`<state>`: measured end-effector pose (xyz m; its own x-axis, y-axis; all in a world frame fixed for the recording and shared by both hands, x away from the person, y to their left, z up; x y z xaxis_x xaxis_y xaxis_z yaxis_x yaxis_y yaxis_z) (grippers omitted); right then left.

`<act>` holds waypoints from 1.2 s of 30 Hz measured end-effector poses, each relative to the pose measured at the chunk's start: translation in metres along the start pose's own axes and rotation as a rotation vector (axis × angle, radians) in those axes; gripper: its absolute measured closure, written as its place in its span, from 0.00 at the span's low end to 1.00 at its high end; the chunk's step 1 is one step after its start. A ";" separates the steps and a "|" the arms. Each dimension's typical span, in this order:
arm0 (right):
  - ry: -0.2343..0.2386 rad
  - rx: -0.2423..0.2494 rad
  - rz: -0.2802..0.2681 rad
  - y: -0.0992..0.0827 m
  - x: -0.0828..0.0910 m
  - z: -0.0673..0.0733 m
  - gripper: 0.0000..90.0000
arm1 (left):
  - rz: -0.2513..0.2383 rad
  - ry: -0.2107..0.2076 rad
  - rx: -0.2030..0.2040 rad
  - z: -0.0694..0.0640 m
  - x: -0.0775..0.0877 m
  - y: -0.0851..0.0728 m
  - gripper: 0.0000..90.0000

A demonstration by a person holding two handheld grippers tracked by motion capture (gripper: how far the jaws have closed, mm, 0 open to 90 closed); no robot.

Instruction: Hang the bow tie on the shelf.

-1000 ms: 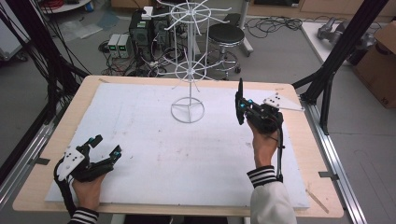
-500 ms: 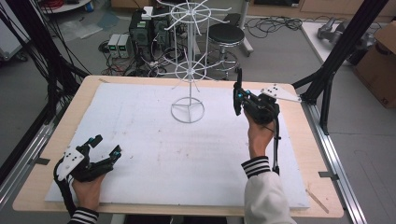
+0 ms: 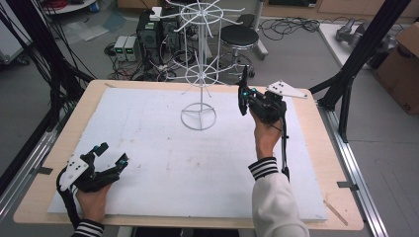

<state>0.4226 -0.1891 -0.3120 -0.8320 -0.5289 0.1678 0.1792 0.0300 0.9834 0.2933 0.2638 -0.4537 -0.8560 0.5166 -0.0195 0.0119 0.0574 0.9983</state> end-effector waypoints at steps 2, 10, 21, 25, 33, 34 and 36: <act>-0.001 0.007 -0.005 0.002 -0.002 0.001 0.96 | -0.002 0.001 0.002 0.000 0.000 0.000 0.20; -0.010 0.026 -0.003 0.006 -0.011 0.005 0.96 | -0.002 0.001 0.004 0.000 0.000 0.000 0.20; -0.022 0.040 -0.002 0.011 -0.025 0.012 0.96 | -0.004 -0.001 0.004 0.000 0.000 0.000 0.20; -0.017 0.037 -0.001 0.009 -0.029 0.015 0.96 | -0.005 -0.001 0.005 0.000 0.000 0.000 0.20; -0.015 0.030 -0.009 0.010 -0.032 0.017 0.96 | -0.003 -0.002 0.009 0.001 0.000 0.000 0.20; -0.015 0.030 -0.007 0.011 -0.032 0.017 0.96 | -0.003 -0.001 0.010 0.001 0.000 0.000 0.20; -0.013 0.035 -0.007 0.012 -0.033 0.018 0.96 | -0.004 -0.001 0.012 0.001 0.000 0.000 0.20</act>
<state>0.4431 -0.1556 -0.3044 -0.8400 -0.5180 0.1616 0.1552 0.0561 0.9863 0.2934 0.2644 -0.4537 -0.8556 0.5171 -0.0241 0.0140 0.0697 0.9975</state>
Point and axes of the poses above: each handheld gripper's, and its own axes: x roughly backward along the jaws, y roughly out of its top, z roughly to its left, the point moved 4 cm from there along -x, roughly forward along the jaws, and after that the axes turned 3 degrees about -y, right-handed, at the moved point
